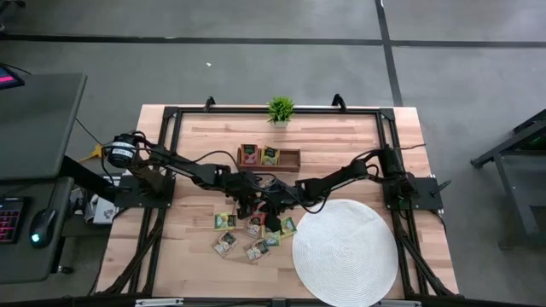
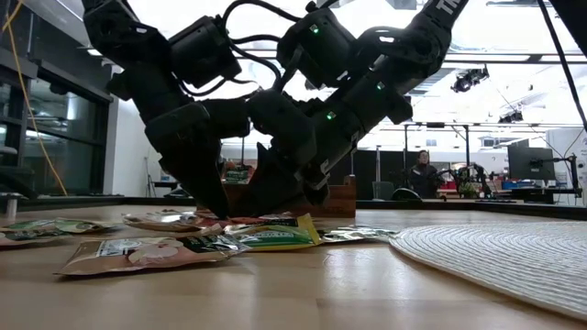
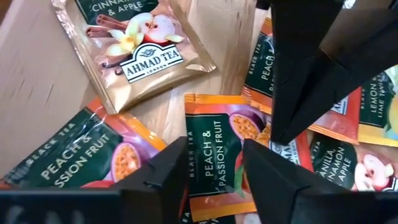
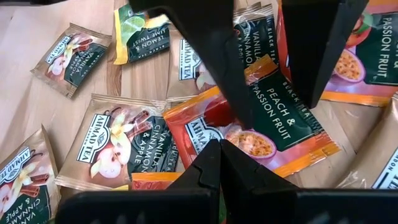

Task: Pick & Place Tea
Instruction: Put the orange tea bag into the left section of the wooden organizer

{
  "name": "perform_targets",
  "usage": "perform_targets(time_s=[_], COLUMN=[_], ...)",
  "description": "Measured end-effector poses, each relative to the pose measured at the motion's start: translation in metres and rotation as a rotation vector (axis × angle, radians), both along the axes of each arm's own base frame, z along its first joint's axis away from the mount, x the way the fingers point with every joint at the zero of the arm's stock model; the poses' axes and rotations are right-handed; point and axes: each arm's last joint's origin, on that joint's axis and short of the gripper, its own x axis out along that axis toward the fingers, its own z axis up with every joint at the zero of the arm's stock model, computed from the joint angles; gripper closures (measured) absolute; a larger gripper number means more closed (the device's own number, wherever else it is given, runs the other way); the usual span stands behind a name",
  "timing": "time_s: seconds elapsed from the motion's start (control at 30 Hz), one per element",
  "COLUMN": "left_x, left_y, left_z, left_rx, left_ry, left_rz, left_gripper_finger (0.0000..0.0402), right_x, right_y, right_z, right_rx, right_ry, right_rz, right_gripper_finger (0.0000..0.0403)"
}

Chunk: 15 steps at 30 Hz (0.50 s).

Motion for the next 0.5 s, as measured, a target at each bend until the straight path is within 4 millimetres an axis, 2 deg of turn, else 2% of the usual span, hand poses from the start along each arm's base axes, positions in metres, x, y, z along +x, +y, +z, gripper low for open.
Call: perform_targets(time_s=[0.43, 0.5], left_x=[-0.0020, -0.0020], left_y=[-0.0006, -0.0006], left_z=[-0.0019, -0.0020], left_rx=[-0.019, -0.019], left_ry=[0.024, 0.025], left_rz=[-0.019, -0.019], left_gripper_finger=[0.0389, 0.0397], right_x=[0.0000, 0.0000], right_y=[-0.0004, -0.0004], right_z=[0.0000, 0.0000], right_rx=[-0.004, -0.005], right_ry=[0.000, -0.001], right_rz=[-0.006, -0.006], right_gripper_finger=[0.0403, 0.0403])
